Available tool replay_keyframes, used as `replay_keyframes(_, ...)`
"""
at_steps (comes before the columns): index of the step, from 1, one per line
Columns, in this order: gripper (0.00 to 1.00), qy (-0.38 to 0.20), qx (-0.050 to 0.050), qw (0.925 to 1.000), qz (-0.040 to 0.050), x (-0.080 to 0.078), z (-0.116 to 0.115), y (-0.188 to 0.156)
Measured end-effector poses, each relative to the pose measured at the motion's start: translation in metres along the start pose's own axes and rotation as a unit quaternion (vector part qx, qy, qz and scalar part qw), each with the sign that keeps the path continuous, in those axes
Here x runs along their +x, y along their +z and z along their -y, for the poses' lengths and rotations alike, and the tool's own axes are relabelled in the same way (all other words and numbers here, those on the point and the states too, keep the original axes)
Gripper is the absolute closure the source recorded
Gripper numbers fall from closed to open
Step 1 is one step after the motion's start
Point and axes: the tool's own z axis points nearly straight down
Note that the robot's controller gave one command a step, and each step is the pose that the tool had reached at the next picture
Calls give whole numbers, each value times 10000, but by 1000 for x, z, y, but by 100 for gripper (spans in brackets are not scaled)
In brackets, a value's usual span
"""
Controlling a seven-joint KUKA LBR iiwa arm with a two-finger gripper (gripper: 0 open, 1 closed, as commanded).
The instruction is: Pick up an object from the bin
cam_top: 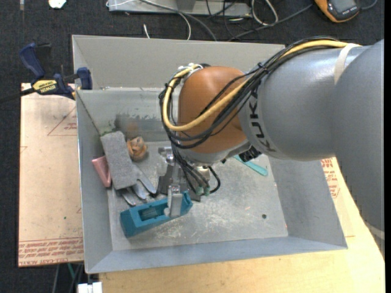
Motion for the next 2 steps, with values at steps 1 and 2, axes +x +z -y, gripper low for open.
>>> replay_keyframes(1,0,16,-7,10000,37,-2,1,-4)
replay_keyframes(2,0,464,-15,9989,50,-3,9,41)
